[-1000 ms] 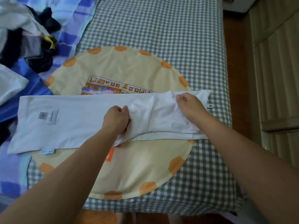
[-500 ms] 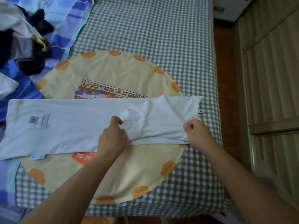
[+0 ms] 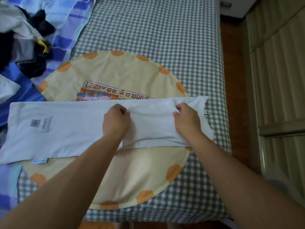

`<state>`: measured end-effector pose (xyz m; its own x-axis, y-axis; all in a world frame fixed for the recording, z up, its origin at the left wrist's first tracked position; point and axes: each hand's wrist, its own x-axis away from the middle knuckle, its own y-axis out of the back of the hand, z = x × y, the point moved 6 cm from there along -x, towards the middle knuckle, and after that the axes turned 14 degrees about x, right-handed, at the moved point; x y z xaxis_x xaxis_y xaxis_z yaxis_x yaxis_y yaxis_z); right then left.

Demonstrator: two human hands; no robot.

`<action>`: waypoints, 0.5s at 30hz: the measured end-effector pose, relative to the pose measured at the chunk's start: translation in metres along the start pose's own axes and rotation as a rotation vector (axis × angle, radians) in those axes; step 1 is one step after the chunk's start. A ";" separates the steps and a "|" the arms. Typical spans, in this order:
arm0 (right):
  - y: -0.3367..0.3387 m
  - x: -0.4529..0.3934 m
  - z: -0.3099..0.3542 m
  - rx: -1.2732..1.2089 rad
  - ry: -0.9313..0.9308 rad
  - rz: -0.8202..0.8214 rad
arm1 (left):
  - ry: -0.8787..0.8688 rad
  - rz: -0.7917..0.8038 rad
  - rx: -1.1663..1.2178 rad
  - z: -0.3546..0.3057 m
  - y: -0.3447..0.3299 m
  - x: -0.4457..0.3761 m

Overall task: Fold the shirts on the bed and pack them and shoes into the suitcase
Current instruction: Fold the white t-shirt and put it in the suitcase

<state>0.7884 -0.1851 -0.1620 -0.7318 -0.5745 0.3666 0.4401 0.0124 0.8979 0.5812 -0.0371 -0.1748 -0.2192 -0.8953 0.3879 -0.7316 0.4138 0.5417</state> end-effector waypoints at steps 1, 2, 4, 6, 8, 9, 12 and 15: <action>0.000 -0.004 -0.001 -0.028 -0.007 -0.016 | -0.010 -0.014 0.019 -0.002 0.002 -0.001; 0.000 -0.006 -0.002 -0.049 -0.008 -0.030 | -0.048 -0.010 -0.015 -0.004 0.002 0.001; 0.000 0.000 -0.007 -0.001 0.008 -0.060 | -0.209 0.018 -0.202 -0.009 0.003 0.017; 0.006 0.014 -0.021 0.175 -0.035 -0.157 | -0.422 0.048 -0.358 -0.007 0.005 0.048; 0.015 0.027 -0.044 0.273 -0.146 -0.264 | -0.564 0.099 -0.479 0.011 0.011 0.079; 0.018 0.029 -0.057 0.252 -0.215 -0.258 | -0.574 0.134 -0.527 0.025 0.014 0.088; 0.013 0.023 -0.076 0.098 -0.343 -0.115 | -0.489 0.173 -0.544 0.060 0.022 0.085; 0.006 0.013 -0.064 0.008 -0.356 -0.048 | -0.499 0.137 -0.491 0.061 0.021 0.069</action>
<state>0.8150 -0.2453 -0.1676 -0.8876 -0.2537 0.3844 0.3975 -0.0004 0.9176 0.5114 -0.1001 -0.1828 -0.6435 -0.7501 0.1525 -0.3271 0.4496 0.8312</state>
